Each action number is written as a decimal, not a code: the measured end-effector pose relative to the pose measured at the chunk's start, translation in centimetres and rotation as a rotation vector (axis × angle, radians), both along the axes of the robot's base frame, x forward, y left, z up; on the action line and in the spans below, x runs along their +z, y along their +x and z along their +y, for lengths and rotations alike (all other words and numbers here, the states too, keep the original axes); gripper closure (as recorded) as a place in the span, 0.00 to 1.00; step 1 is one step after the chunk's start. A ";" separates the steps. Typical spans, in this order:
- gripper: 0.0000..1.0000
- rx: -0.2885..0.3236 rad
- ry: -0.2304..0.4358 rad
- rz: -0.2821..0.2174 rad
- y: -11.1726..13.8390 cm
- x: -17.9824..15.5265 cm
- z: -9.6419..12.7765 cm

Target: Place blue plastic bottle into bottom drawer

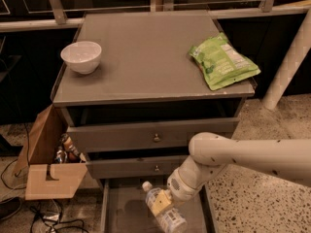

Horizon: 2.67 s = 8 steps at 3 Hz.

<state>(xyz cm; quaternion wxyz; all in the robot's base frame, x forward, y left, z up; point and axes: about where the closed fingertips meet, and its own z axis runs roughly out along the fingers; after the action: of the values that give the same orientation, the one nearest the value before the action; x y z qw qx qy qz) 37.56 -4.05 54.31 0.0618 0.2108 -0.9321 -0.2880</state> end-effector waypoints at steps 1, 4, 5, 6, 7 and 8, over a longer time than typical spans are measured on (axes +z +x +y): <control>1.00 -0.060 -0.007 0.026 0.3 -3.0 0.2; 1.00 -0.057 -0.014 0.090 -0.4 -9.9 1.9; 1.00 -0.087 -0.009 0.141 -0.6 -13.2 1.9; 1.00 -0.086 -0.008 0.151 -0.9 -13.6 2.0; 1.00 -0.111 0.015 0.199 -0.7 -15.4 2.3; 1.00 -0.157 0.038 0.215 0.8 -17.9 1.9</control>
Offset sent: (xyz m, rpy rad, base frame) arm 0.0029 0.0015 -0.0258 -0.0070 0.0234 -0.0521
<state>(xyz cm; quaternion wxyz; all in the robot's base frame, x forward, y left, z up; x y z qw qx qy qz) 38.33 -2.12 36.38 0.1346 0.1060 -0.9281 -0.3306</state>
